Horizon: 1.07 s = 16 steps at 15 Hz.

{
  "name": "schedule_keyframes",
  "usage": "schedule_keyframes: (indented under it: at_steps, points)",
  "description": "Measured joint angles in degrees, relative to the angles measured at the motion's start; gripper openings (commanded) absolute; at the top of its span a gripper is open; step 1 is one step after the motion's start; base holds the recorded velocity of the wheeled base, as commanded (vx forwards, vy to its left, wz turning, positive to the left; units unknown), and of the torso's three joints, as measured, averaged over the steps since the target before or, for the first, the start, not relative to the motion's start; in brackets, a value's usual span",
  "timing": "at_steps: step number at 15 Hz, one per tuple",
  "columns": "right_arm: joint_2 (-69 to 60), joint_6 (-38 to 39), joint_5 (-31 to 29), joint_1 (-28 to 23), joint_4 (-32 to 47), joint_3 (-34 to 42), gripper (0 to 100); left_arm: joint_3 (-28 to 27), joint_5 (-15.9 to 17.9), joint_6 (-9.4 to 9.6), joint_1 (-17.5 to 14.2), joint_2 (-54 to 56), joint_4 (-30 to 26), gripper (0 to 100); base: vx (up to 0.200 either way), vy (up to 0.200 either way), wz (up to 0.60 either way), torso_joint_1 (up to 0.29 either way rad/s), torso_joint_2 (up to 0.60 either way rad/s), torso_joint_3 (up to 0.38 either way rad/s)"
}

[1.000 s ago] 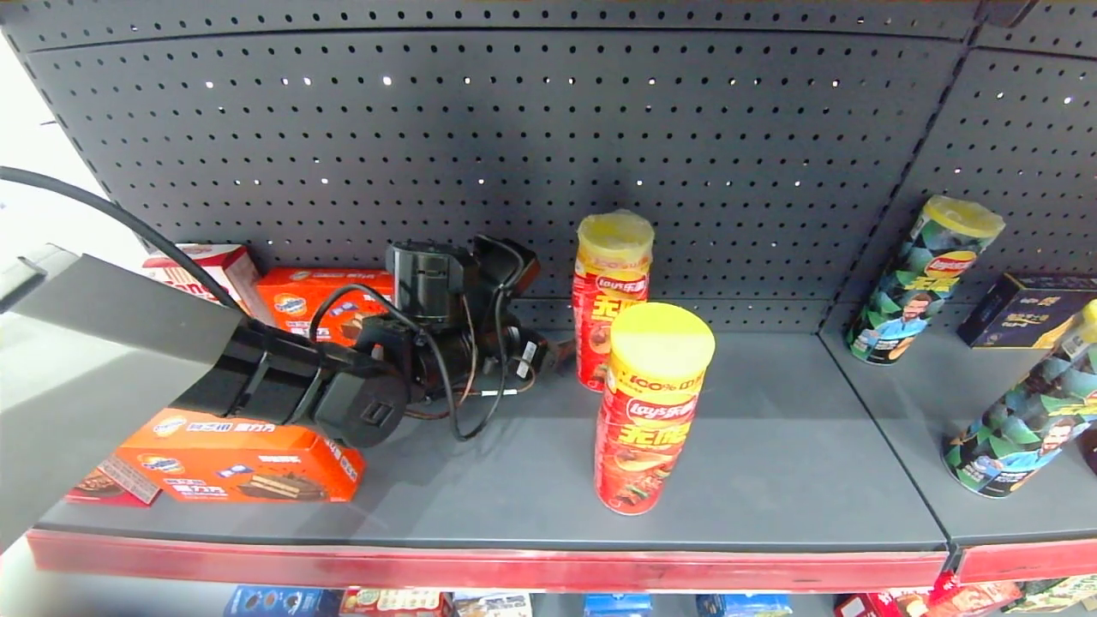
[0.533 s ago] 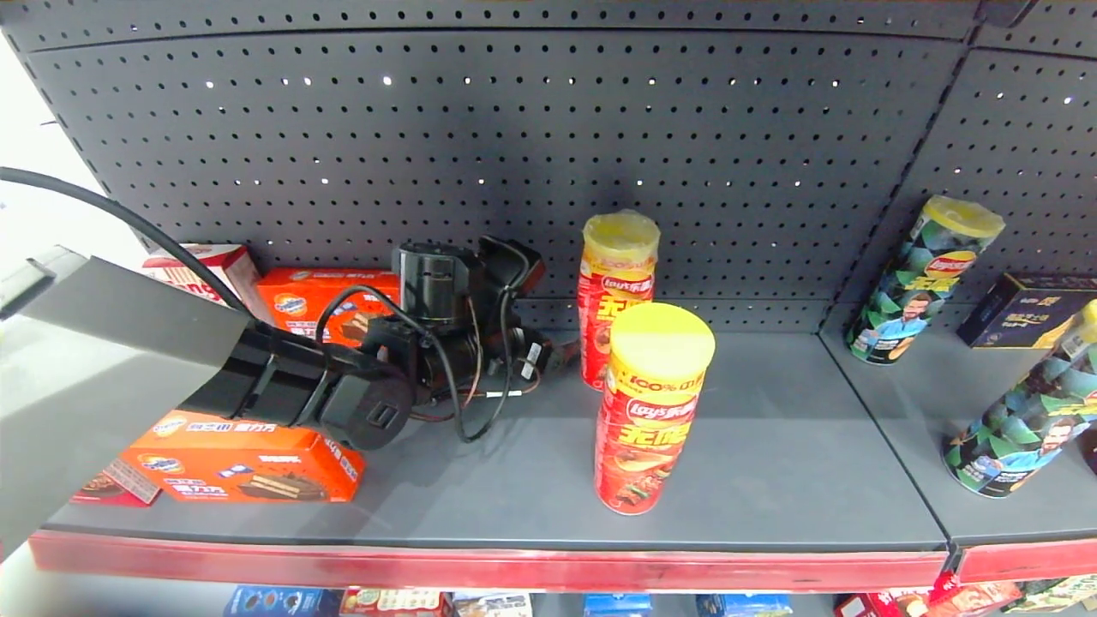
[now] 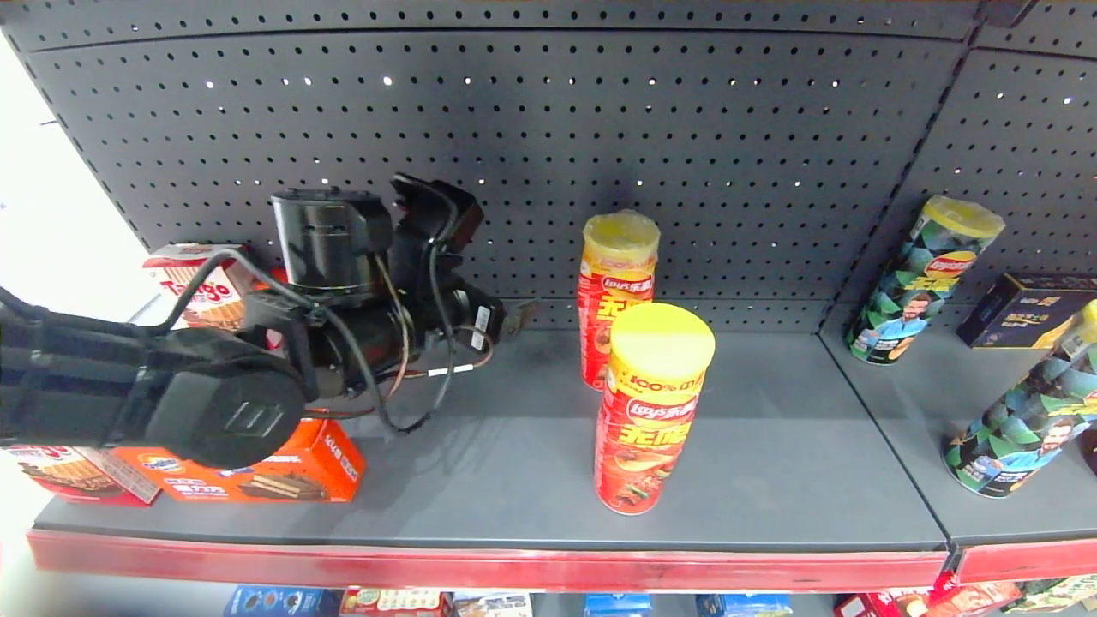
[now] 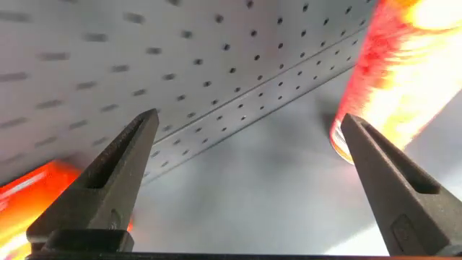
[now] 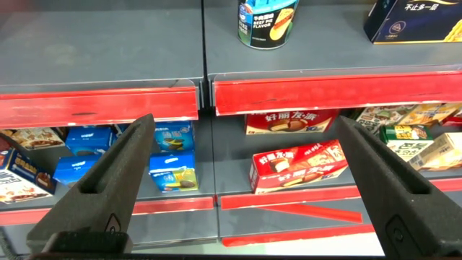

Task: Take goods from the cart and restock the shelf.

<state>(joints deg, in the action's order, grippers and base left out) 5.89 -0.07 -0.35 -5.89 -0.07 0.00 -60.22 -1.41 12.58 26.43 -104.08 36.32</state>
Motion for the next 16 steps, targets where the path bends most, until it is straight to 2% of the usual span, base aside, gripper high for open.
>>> schedule_keyframes:
  at_steps: [3, 8, 10, 12, 14, 15, 16]
  points:
    - [0.00, 0.00, 0.00, 0.00, 0.00, 0.00, 100, 7.72, -0.55, -2.99, 0.11, 10.07, 1.72, 100, 0.000, 0.000, 0.00, 0.000, 0.00, 0.000]
    - [0.00, 0.00, 0.00, 0.00, 0.00, 0.00, 100, 19.96, -0.74, -3.88, 0.41, 29.09, 2.22, 100, 0.000, 0.000, 0.00, 0.000, 0.00, 0.000]
    - [0.00, 0.00, 0.02, 0.00, 0.00, 0.00, 100, 27.51, -0.68, -4.33, -0.11, 38.35, 1.62, 100, 0.000, 0.000, 0.00, 0.000, 0.00, 0.000]
    - [0.00, 0.00, 0.02, 0.00, 0.00, 0.00, 100, 36.68, -0.11, -4.86, -3.00, 50.09, -0.41, 100, 0.000, 0.000, 0.00, 0.000, 0.00, 0.000]
    - [0.00, 0.00, 0.02, 0.00, 0.00, 0.00, 100, 46.09, 1.30, -5.63, -7.41, 62.49, -2.57, 100, 0.000, 0.000, 0.00, 0.000, 0.00, 0.000]
    - [0.00, 0.00, 0.00, 0.00, 0.00, 0.00, 100, 50.44, 2.41, -6.02, -10.31, 68.39, -3.89, 100, 0.000, 0.000, 0.00, 0.000, 0.00, 0.000]
    - [0.00, 0.00, 0.02, 0.00, 0.00, 0.00, 100, 54.44, 4.28, -6.31, -14.23, 74.53, -8.00, 100, 0.000, 0.000, 0.00, 0.000, 0.00, 0.000]
